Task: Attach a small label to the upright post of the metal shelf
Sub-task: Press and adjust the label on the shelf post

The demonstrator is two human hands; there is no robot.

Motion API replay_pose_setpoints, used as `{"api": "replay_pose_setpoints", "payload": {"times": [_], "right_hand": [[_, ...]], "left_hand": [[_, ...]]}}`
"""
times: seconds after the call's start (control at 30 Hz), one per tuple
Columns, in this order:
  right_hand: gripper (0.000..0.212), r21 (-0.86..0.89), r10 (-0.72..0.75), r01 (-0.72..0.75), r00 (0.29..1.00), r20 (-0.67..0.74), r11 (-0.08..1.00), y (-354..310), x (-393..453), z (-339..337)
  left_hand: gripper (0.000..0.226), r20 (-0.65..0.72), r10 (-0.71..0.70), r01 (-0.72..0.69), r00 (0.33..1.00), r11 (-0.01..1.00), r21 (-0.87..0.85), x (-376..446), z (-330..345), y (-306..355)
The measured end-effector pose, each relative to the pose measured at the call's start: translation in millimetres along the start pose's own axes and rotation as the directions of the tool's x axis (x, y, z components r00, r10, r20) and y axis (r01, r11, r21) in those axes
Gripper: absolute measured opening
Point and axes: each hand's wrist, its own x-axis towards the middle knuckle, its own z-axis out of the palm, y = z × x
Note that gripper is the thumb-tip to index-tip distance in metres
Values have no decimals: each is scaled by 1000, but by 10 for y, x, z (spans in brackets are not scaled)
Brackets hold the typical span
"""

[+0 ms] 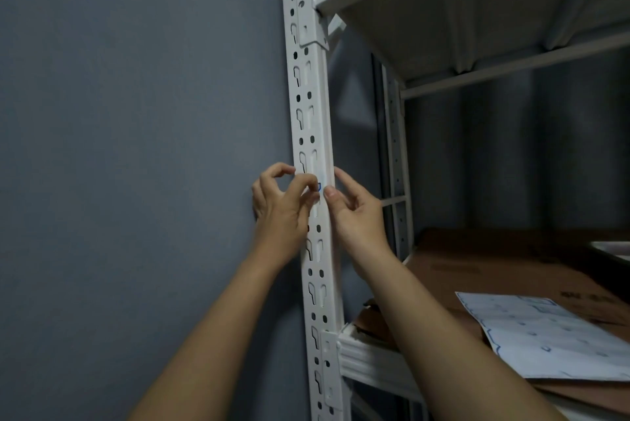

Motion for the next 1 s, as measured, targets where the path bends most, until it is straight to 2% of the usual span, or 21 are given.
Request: {"api": "replay_pose_setpoints", "payload": {"times": [0.13,0.27,0.53,0.83,1.0], "right_hand": [[40,-42,-6,6,1000,6,999,16,3,-14],[39,-42,1,-1,1000,2,999,32,15,-13],[40,-35,1,-1,1000,-26,999,32,5,13],[39,-4,8,-8,1000,-25,1000,44,10,28],[39,-23,19,-20,999,-30,1000,52,19,27]], "left_hand": [[22,-12,-21,20,1000,999,-35,-40,29,15],[10,3,-13,13,1000,1000,-26,-29,29,3],[19,4,-17,17,1000,999,-27,-58,29,23],[9,18,-14,14,1000,1000,-4,-41,41,-8],[24,-31,4,-4,1000,1000,-18,-73,68,27]]}}
